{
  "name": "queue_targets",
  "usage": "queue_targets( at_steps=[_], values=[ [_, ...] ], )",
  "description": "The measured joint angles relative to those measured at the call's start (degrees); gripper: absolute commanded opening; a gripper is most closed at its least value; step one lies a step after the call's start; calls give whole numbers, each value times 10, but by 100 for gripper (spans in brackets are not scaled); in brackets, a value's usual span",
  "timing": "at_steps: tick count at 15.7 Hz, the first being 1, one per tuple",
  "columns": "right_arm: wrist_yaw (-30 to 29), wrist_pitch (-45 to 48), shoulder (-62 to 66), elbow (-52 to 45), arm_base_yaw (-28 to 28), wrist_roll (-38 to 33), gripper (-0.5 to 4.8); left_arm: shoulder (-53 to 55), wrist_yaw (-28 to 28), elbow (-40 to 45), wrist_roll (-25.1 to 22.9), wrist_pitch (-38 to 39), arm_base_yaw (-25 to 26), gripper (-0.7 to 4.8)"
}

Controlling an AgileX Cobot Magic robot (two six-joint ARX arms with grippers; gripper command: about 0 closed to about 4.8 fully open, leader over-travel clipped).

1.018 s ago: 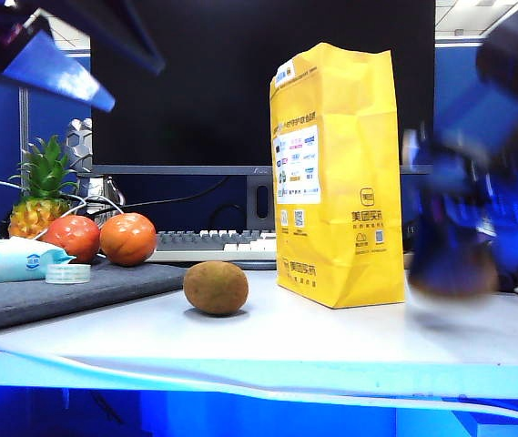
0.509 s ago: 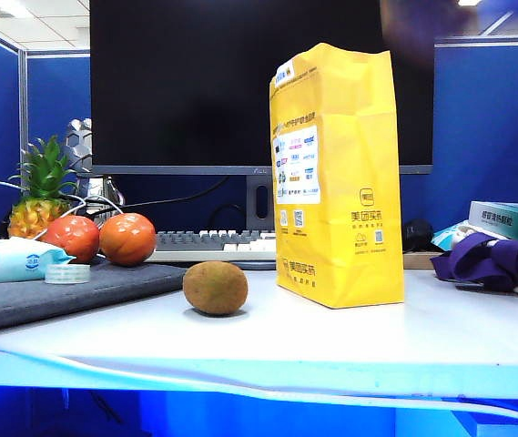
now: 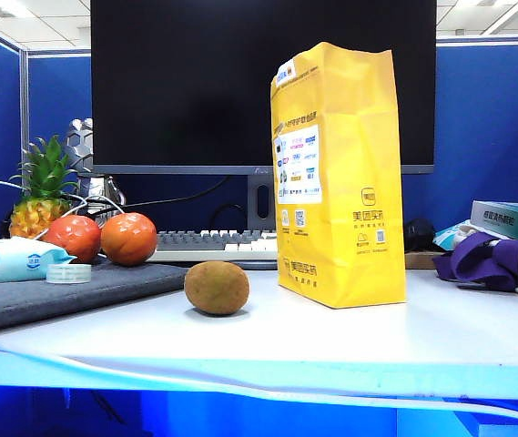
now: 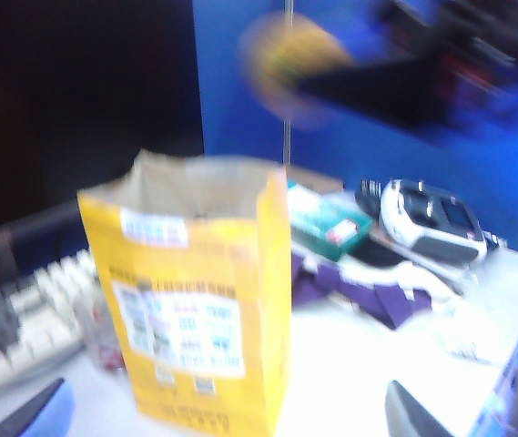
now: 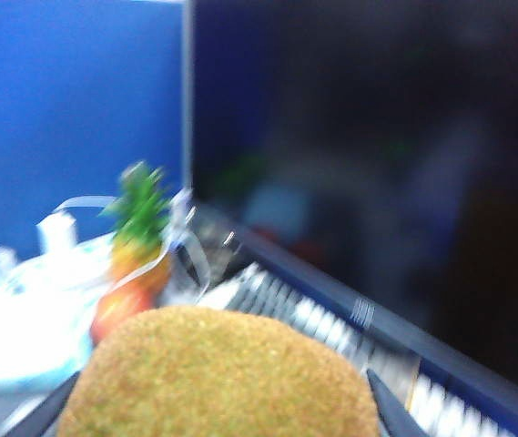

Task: Pick up the kiwifruit and throw it into the yellow paper bag.

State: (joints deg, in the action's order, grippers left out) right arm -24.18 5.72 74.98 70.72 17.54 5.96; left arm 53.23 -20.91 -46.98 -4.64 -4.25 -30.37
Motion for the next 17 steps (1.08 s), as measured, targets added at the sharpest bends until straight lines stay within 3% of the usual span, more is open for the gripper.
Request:
queue_targets(
  at_steps=[3, 4, 5, 10, 12, 13, 15, 17],
  values=[
    [0, -10, 117, 82, 0, 1, 8, -1, 0, 0, 4, 5, 0, 479],
    [0, -28, 128, 83, 0, 1, 159, -1, 0, 0, 4, 11, 0, 479],
    [0, -36, 131, 83, 0, 2, 479, -1, 0, 0, 4, 20, 0, 479],
    [62, -9, 108, 85, 0, 0, 479, -1, 7, 0, -12, 37, 0, 479],
    [70, -35, 66, 84, -4, -5, 479, -25, 77, 0, -59, 46, 0, 479],
    [96, -58, 2, 83, -10, -5, 479, -77, 188, 0, -86, 54, 0, 479],
    [109, -42, -91, 61, -28, -6, 479, -155, 308, 0, -113, 63, 0, 479],
    [122, 19, -216, -35, -33, -8, 479, -267, 302, 32, -116, 65, 7, 479]
  ],
)
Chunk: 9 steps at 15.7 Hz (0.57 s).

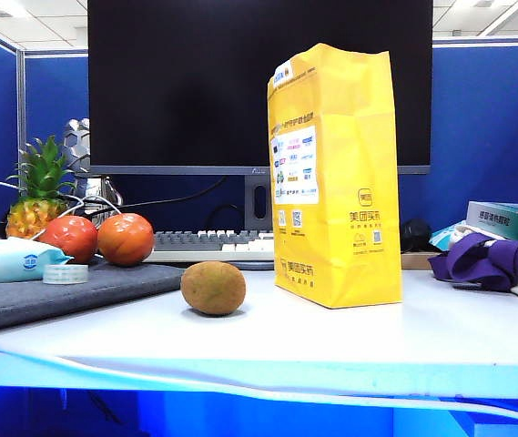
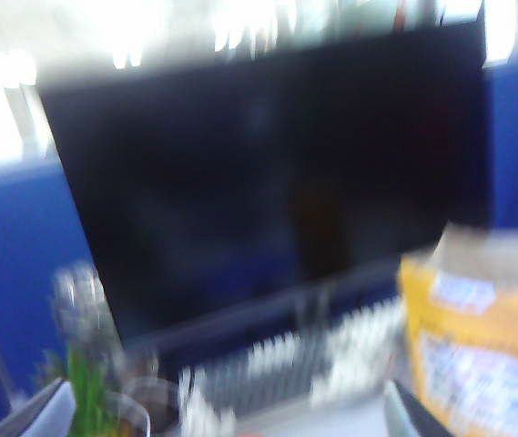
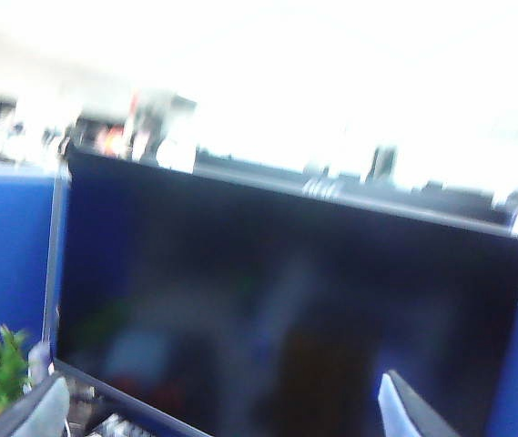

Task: Pick up the kiwifruit and throw it into the yellow paper bag.

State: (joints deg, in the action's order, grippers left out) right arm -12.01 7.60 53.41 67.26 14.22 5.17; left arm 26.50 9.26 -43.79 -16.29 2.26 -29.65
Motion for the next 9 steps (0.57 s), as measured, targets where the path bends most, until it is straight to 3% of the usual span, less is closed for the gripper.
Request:
queue_targets(
  at_steps=[3, 6, 9],
  values=[
    [5, 35, -165, -163, 1, 0, 479, -142, -4, 84, 4, -26, 0, 479],
    [42, 20, -259, -330, 1, -5, 479, -210, 31, 189, 58, -14, 0, 479],
    [48, 81, -311, -507, 3, -99, 479, -213, 39, 271, 99, -3, 0, 479]
  ],
)
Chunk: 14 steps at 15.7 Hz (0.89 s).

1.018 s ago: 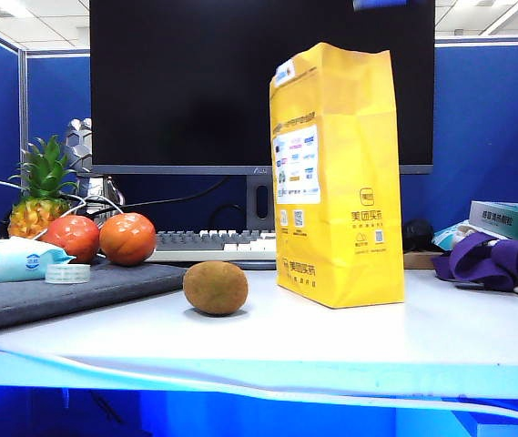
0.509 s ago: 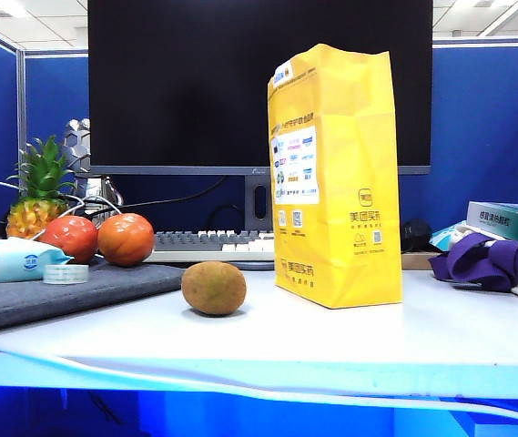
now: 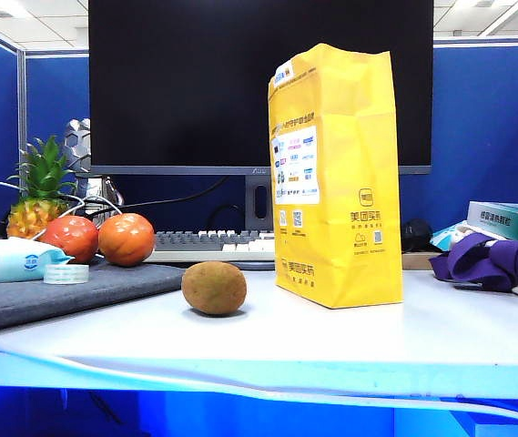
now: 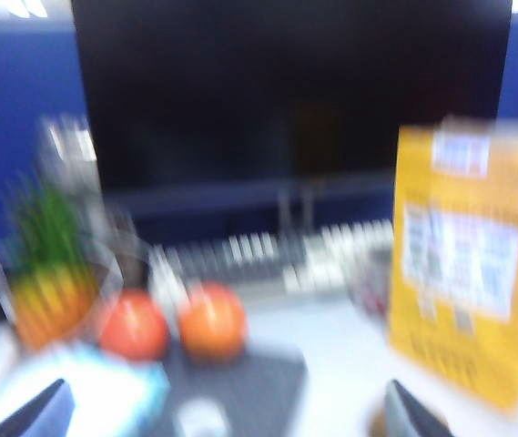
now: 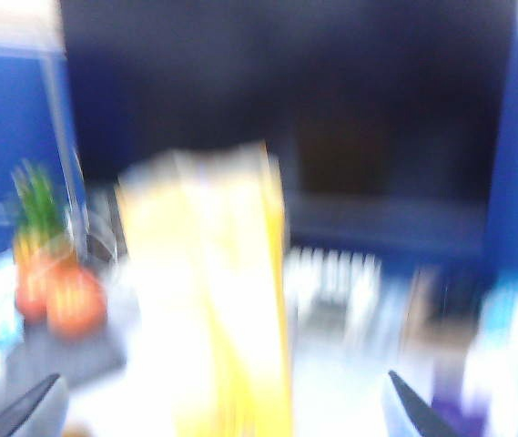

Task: Pick up the kiwifruit and throw it into the yellow paper bag.

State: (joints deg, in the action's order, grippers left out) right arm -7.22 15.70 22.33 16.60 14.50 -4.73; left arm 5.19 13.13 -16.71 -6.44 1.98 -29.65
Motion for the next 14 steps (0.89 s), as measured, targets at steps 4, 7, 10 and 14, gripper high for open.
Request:
queue_targets(
  at_steps=[4, 7, 10, 14],
  values=[
    [9, 33, 4, -128, 0, -82, 479, 0, 28, 94, 66, -13, 0, 479],
    [-24, 84, 3, -141, -1, -79, 479, 0, -145, 162, 127, -97, 0, 479],
    [-77, 144, 2, -139, -1, -26, 479, -1, -224, 163, 111, -112, 0, 479],
    [0, 54, 3, -140, -2, 0, 128, -1, -36, 163, 62, -111, 0, 479]
  ],
)
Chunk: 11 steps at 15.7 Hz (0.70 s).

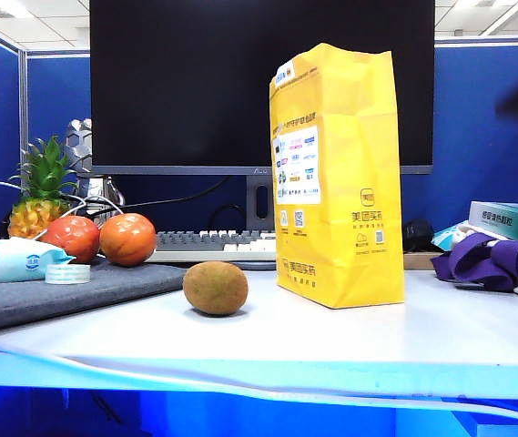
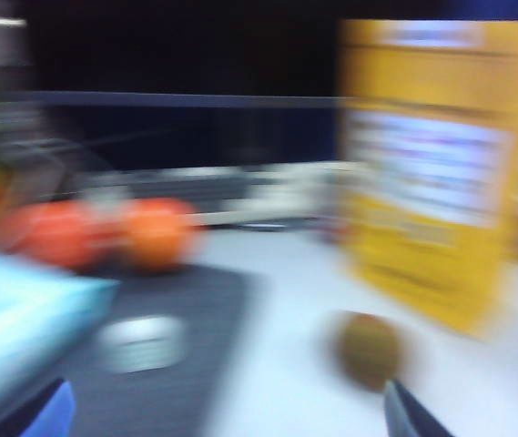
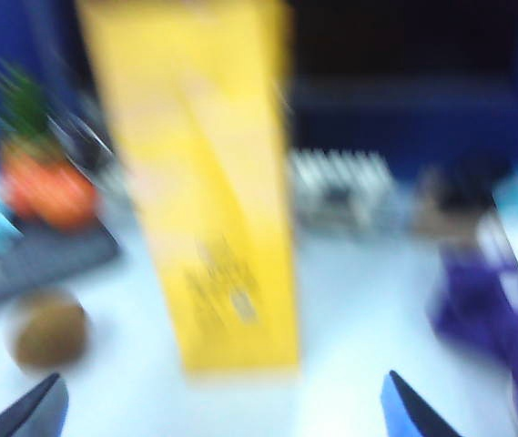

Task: Pick up the kiwifruit and throw it into the yellow paper bag.

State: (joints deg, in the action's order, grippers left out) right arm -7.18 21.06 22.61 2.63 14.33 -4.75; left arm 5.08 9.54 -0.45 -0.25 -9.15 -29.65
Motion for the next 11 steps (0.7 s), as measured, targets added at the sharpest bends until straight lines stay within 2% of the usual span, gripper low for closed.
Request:
queue_targets(
  at_steps=[1, 3, 4, 5, 7, 11],
  values=[
    [11, -32, 0, 0, 0, 1, 14, 0, 60, 0, -2, 2, 0, 479],
    [19, -52, 0, 0, 0, 5, -1, 0, 83, 0, -2, 18, 0, 461],
    [21, -52, 0, 0, 0, 7, -1, 0, 83, 0, -2, 29, 0, 286],
    [23, -51, 0, 0, 0, 7, -1, 0, 83, 0, -2, 41, 0, 13],
    [24, -50, 0, 0, 0, 4, -1, 0, 83, 0, -2, 69, 0, 13],
    [24, -56, 0, 0, 0, -34, -1, 0, 83, 0, 5, 68, 0, 26]
  ],
)
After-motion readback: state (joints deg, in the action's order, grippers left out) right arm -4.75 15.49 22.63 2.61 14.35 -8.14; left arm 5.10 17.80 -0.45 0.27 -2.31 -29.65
